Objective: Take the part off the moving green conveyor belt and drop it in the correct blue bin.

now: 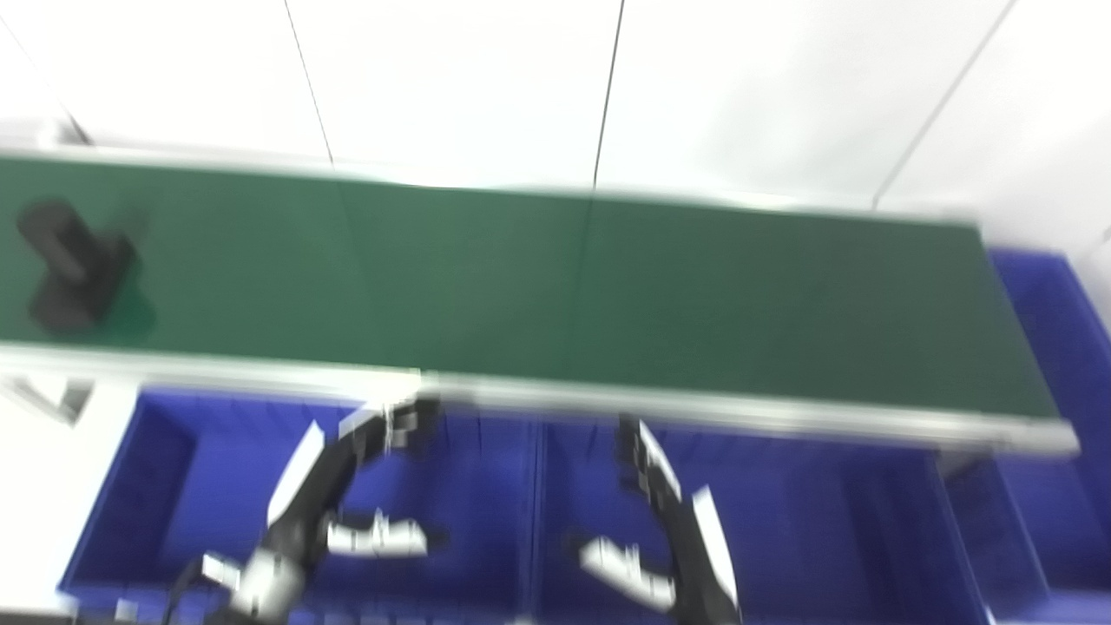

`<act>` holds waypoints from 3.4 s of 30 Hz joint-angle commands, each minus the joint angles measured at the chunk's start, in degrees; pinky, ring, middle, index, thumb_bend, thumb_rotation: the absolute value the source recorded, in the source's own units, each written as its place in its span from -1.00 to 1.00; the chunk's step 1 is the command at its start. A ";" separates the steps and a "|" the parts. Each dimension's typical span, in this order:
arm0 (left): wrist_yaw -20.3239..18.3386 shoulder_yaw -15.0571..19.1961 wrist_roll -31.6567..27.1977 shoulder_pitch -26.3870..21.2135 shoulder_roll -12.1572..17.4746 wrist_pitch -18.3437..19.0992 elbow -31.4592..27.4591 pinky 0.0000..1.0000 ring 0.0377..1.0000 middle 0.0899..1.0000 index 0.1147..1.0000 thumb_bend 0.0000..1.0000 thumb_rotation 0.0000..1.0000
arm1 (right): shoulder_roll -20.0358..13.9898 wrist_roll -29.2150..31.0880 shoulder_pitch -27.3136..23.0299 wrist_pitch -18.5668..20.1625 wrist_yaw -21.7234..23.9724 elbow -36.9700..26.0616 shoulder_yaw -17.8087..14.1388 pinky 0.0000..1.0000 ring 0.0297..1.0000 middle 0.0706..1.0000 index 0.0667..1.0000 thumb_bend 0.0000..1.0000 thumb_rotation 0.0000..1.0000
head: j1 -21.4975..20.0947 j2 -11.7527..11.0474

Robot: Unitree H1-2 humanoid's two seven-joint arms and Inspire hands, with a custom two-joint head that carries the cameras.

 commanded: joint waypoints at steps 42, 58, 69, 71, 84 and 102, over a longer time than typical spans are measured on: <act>11.99 -10.84 6.62 -4.04 -1.21 -2.52 4.96 0.14 0.28 0.37 0.37 0.97 -0.74 | -7.60 9.79 -3.15 -12.06 -4.58 5.09 -1.91 0.98 1.00 1.00 1.00 -0.53 -0.15 | 24.20 -9.60; 16.88 -14.97 6.74 -7.49 -0.85 -2.53 8.97 0.12 0.25 0.35 0.34 0.99 -0.71 | -8.87 18.33 -6.19 -11.18 -1.45 -8.78 -4.39 1.00 1.00 1.00 1.00 -0.68 -0.19 | 22.94 -9.51; 17.04 -15.29 5.66 -8.61 -0.89 -2.53 10.11 0.14 0.27 0.36 0.34 1.00 -0.69 | -7.78 15.24 -11.93 -6.13 2.26 -13.44 -8.28 0.94 0.98 1.00 1.00 -0.35 0.23 | 21.53 -9.04; 17.04 -15.31 5.46 -8.93 -0.92 -2.53 10.18 0.13 0.27 0.36 0.34 1.00 -0.72 | -7.71 13.90 -13.32 -4.34 2.71 -13.91 -8.85 0.94 1.00 1.00 1.00 -0.12 0.42 | 21.25 -8.88; 21.44 -17.40 9.62 -8.16 2.26 -2.53 7.23 0.10 0.27 0.37 0.34 1.00 -0.66 | -7.75 11.27 -19.47 5.31 7.14 -15.67 -9.53 0.96 1.00 1.00 1.00 0.24 0.58 | 20.68 -8.78; 23.43 -17.68 4.57 -5.98 1.69 -2.53 5.76 0.07 0.22 0.32 0.30 1.00 -0.73 | -8.99 6.54 -24.69 14.33 12.30 -17.57 -8.81 0.99 1.00 1.00 1.00 0.30 0.58 | 20.64 -7.52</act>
